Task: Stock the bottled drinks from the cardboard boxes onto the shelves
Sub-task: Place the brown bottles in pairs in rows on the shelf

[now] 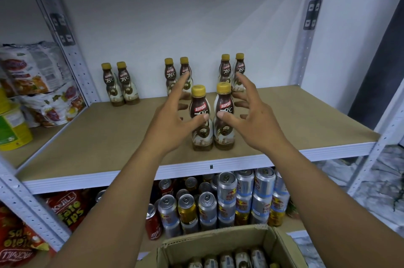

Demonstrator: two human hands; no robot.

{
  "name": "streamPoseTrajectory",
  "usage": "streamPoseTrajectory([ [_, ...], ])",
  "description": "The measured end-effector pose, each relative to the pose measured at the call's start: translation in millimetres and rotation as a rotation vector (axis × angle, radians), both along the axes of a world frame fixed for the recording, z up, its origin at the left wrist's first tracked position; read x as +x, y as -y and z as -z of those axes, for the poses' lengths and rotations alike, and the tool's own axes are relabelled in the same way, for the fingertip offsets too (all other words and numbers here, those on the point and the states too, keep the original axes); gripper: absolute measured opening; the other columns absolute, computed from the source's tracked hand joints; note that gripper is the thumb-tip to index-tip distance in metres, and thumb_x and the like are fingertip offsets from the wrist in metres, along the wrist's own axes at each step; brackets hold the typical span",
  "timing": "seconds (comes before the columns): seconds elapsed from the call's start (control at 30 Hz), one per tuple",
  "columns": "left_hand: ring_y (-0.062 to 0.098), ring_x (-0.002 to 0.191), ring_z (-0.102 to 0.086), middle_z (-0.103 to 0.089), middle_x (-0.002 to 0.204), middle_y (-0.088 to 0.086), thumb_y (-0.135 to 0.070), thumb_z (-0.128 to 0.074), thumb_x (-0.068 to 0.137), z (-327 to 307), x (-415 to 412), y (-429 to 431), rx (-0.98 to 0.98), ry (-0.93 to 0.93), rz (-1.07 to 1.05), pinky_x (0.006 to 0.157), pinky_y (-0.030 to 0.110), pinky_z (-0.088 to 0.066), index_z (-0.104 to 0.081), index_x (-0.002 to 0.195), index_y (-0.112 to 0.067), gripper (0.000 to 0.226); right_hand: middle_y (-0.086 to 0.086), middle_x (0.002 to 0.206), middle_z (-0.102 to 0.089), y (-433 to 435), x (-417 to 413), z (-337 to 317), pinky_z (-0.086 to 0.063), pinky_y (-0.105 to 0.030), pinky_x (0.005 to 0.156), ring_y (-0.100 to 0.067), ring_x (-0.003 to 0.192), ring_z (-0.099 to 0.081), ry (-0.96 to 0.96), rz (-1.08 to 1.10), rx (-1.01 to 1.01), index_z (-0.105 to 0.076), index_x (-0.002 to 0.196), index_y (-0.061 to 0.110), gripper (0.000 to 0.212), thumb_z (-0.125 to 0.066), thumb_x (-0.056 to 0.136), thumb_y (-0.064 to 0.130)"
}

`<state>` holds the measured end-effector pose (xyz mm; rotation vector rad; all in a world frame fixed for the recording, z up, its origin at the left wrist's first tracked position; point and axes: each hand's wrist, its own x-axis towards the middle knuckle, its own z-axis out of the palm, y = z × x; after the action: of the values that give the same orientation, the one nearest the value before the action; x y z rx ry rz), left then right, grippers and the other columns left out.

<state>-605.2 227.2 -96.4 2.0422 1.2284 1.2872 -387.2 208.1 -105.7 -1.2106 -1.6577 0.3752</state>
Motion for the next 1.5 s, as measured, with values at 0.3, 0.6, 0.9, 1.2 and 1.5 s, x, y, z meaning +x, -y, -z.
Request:
streamPoseTrajectory([
  [0.3, 0.004, 0.111, -0.065, -0.058, 0.142, -0.007, -0.02, -0.083, 0.086, -2, 1, 0, -0.015, -0.119, 0.034, 0.095, 0.037, -0.058, -0.031, 0.149, -0.057, 0.09, 0.007, 0.139, -0.06, -4, 0, 0, -0.053, -0.037, 0.098, -0.013, 0.112, -0.065, 0.156, 0.002, 0.011, -0.025, 0.154, 0.05, 0.089, -0.079, 0.088, 0.026],
  [0.6, -0.022, 0.098, -0.058, -0.054, 0.111, -0.038, -0.021, -0.082, 0.086, 3, 10, -4, 0.005, -0.136, 0.018, 0.075, 0.0, -0.044, -0.028, 0.151, -0.055, 0.091, 0.007, 0.13, -0.066, -5, 5, 4, -0.052, -0.027, 0.084, -0.01, 0.086, -0.063, 0.192, 0.039, 0.045, -0.019, 0.152, 0.054, 0.091, -0.078, 0.089, 0.026],
  [0.9, -0.016, 0.109, -0.058, -0.06, 0.128, -0.024, -0.018, -0.079, 0.089, 7, 90, -49, 0.044, -0.131, 0.146, 0.083, 0.0, -0.043, -0.025, 0.154, -0.052, 0.091, 0.004, 0.119, -0.068, -30, 83, 3, -0.056, -0.04, 0.092, -0.019, 0.102, -0.068, 0.189, 0.138, -0.02, -0.017, 0.151, 0.057, 0.092, -0.078, 0.089, 0.027],
  [1.2, 0.011, 0.115, -0.061, -0.054, 0.145, -0.011, -0.017, -0.075, 0.091, 14, 212, -146, 0.104, -0.153, 0.162, 0.095, 0.032, -0.051, -0.019, 0.157, -0.045, 0.091, -0.001, 0.14, -0.058, -113, 195, -1, -0.051, -0.026, 0.081, -0.013, 0.097, -0.063, 0.186, 0.21, -0.101, -0.016, 0.15, 0.059, 0.088, -0.074, 0.093, 0.024],
  [1.5, 0.026, 0.104, -0.067, -0.063, 0.129, 0.006, -0.015, -0.073, 0.093, 13, 286, -248, 0.115, -0.178, 0.128, 0.092, 0.047, -0.056, -0.015, 0.16, -0.04, 0.092, -0.008, 0.138, -0.058, -219, 265, -2, -0.051, -0.026, 0.079, -0.014, 0.091, -0.068, 0.242, 0.251, -0.064, -0.019, 0.153, 0.05, 0.088, -0.075, 0.092, 0.023],
])
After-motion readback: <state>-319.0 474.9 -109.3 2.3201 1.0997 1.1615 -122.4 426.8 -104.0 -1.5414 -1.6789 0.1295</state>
